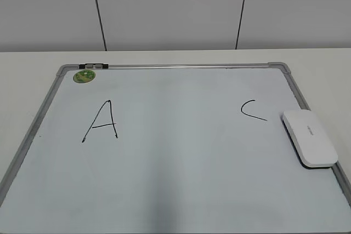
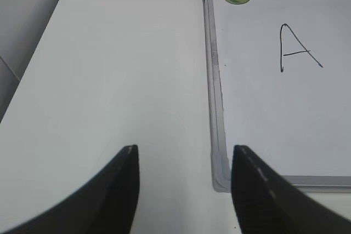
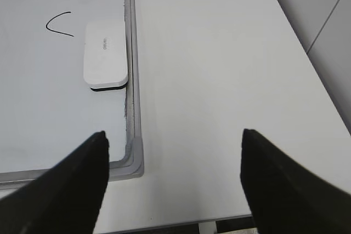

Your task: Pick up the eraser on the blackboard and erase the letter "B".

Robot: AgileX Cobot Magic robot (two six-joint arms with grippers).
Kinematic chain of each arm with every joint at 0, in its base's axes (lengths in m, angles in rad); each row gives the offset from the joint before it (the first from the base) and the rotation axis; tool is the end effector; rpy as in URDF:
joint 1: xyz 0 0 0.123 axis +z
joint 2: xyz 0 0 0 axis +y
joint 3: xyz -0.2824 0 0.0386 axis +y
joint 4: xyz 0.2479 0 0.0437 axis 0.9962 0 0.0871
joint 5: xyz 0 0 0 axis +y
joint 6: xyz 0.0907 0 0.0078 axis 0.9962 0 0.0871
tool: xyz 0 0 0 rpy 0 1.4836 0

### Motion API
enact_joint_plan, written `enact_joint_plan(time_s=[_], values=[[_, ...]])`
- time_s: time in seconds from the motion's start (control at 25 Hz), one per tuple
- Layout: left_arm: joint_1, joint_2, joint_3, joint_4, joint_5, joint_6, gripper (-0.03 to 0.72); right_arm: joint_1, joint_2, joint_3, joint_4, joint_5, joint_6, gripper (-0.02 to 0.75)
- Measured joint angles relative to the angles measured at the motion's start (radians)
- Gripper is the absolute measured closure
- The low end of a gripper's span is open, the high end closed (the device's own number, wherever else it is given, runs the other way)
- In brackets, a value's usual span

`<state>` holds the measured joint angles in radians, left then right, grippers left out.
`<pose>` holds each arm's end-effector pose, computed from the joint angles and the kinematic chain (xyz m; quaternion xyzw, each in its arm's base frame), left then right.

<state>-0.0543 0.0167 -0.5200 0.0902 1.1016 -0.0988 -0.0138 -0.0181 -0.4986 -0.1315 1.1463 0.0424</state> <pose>-0.0061 0.0077 0.2798 -0.0219 0.8617 0.0063 0.5068 -0.0118 -0.0107 0.2704 0.0303 0.8683 -0.0584 0.4917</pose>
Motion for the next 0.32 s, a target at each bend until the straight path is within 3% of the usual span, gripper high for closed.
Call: enact_joint_plan(time_s=[0.32], values=[[0.0, 0.0, 0.0, 0.0, 0.0, 0.0, 0.29, 0.0, 0.0, 0.0, 0.0, 0.0, 0.0, 0.183]])
